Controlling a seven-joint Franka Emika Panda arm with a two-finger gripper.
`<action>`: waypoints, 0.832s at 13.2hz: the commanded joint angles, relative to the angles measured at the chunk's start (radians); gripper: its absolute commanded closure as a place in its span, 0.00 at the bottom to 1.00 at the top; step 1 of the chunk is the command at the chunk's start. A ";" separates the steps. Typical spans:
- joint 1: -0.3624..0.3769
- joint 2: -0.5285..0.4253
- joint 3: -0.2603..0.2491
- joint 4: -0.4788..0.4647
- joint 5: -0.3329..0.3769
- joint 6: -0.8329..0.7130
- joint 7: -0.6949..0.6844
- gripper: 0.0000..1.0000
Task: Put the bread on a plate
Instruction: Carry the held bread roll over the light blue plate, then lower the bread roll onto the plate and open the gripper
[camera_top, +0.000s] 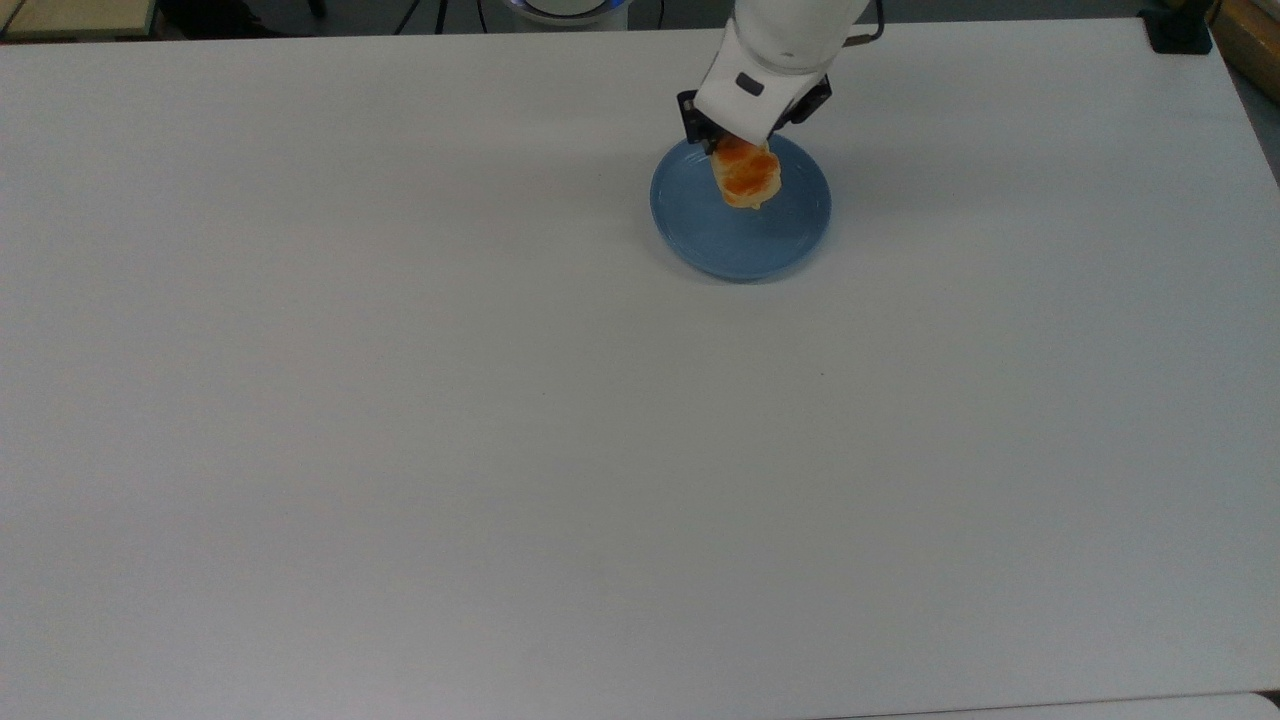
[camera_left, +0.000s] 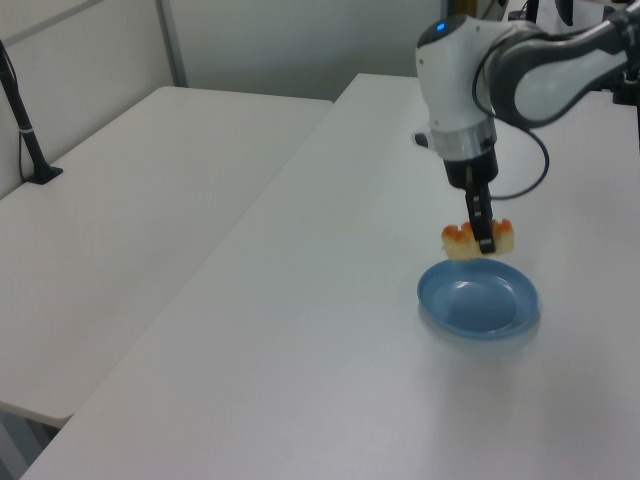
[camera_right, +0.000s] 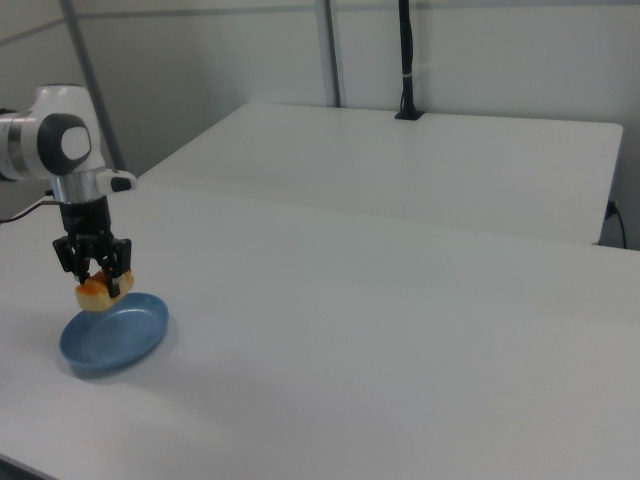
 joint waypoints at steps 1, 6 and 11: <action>0.044 0.022 -0.012 -0.029 0.002 0.067 0.108 0.02; 0.003 -0.008 -0.013 0.022 -0.004 0.055 0.144 0.00; -0.247 -0.021 -0.070 0.227 -0.028 0.056 0.005 0.00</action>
